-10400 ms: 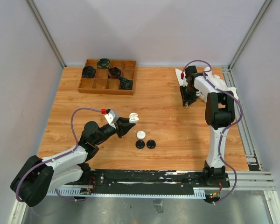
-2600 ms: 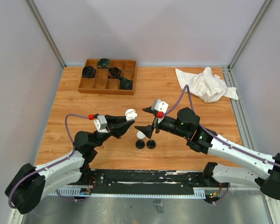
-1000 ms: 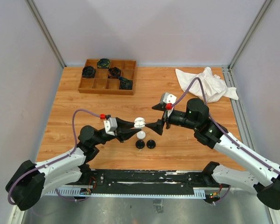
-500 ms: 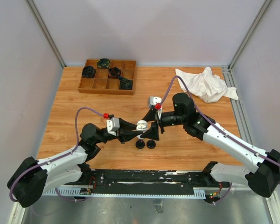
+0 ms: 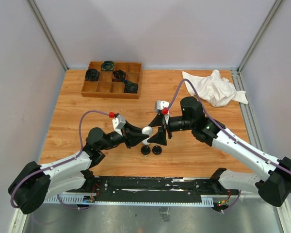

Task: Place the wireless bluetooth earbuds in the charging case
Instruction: Close the charging case, then place the charging case at the center of the board.

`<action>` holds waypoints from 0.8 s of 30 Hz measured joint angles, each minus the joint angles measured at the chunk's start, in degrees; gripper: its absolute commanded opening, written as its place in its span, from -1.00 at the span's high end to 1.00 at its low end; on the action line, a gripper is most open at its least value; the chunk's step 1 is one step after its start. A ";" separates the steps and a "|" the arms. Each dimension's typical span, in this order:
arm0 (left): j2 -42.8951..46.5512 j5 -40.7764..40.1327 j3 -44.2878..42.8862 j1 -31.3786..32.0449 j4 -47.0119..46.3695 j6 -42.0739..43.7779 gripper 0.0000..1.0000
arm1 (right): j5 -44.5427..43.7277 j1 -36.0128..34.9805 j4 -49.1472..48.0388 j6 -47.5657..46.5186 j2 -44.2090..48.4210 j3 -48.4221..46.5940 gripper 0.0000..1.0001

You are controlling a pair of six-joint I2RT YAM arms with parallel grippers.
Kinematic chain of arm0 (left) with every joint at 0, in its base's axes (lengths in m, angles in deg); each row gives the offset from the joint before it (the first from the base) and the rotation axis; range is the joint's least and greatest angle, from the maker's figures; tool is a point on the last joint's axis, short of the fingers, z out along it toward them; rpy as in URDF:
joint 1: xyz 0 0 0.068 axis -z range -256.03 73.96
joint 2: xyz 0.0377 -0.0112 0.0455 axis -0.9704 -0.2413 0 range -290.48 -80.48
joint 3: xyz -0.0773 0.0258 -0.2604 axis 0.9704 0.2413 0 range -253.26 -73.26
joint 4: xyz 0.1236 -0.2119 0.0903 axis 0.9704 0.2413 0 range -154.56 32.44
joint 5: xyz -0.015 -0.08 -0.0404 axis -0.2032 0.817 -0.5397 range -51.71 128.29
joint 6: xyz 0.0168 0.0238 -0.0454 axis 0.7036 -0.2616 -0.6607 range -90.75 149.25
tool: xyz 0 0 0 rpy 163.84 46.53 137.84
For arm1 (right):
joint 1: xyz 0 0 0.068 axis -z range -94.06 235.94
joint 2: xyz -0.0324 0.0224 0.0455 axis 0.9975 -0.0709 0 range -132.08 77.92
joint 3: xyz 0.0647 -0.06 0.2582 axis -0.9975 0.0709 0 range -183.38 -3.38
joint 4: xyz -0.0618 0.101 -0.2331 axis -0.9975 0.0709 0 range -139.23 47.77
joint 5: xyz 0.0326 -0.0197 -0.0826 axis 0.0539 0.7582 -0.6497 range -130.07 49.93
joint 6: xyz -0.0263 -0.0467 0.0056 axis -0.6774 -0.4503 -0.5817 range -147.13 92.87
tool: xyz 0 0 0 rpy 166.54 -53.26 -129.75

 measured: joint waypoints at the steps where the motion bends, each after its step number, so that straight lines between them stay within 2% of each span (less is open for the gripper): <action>1: 0.00 -0.74 0.00 0.00 0.63 -1.18 0.99 | -1.11 0.00 0.22 -0.13 0.00 0.00 -0.47; 6: 0.17 -6.23 0.00 -0.04 8.22 -7.78 1.00 | -10.91 0.00 1.62 0.00 1.11 0.02 -0.49; 16: 0.61 -17.68 -1.44 -0.09 32.68 -23.12 0.99 | -36.85 0.00 3.69 5.75 5.46 4.50 -0.58; 24: -7.56 -18.56 -1.40 -3.54 36.35 -31.65 0.96 | -48.19 0.00 6.99 8.48 14.21 9.51 -0.60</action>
